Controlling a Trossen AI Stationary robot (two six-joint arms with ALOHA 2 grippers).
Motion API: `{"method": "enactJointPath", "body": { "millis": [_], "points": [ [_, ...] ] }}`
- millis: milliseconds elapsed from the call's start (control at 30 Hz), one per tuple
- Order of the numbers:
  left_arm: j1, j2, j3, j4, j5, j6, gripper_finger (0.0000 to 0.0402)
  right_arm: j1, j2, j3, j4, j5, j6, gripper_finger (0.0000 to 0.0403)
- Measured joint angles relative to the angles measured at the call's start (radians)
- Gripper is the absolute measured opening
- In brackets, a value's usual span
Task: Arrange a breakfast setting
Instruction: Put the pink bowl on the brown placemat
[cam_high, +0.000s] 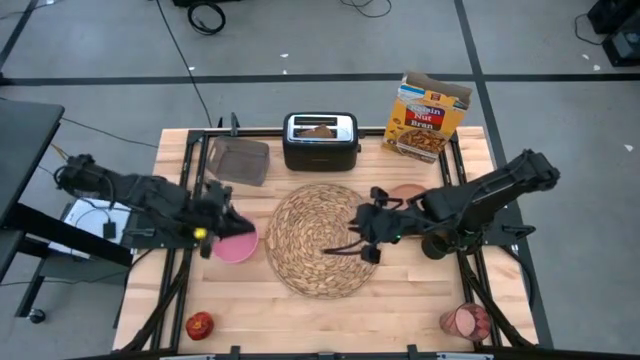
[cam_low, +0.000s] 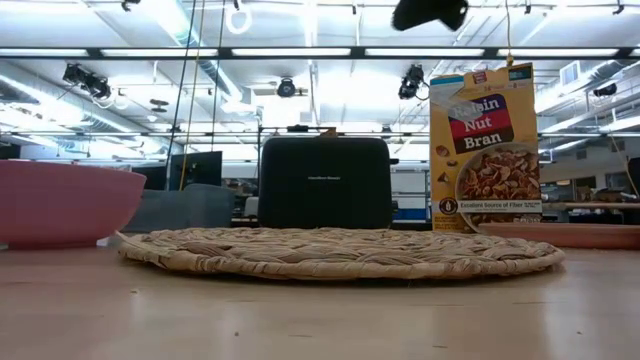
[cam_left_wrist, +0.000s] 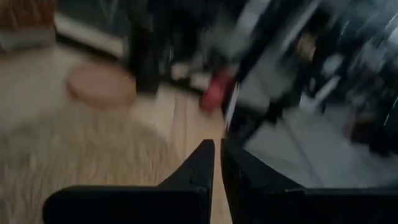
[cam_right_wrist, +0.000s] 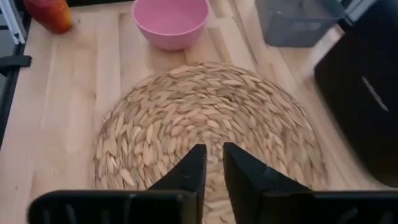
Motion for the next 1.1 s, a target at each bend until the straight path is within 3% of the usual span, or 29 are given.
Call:
{"method": "enactJointPath", "body": {
  "millis": [133,400,633,800,1100],
  "points": [
    [-0.06,0.154,0.114,-0.271,-0.014,-0.092,0.0056,0.017,-0.013,0.001,-0.059,0.032,0.005,0.0107],
    [-0.019,0.346,0.111,-0.662,-0.029,-0.439,0.0153,0.024,-0.007,0.001,-0.116,0.038,-0.045,0.0155],
    [0.055,0.466,-0.037,-0.568,0.045,-0.54,0.0228,0.051,-0.007,0.001,-0.158,0.018,-0.052,0.0175],
    [0.054,0.533,-0.046,-0.502,0.052,-0.539,0.0235,0.075,-0.007,0.001,-0.202,0.016,-0.055,0.0175],
    [0.021,0.551,0.064,-0.527,0.054,-0.54,0.0235,0.099,-0.007,0.001,-0.265,0.015,0.046,0.0175]
  ]
}}
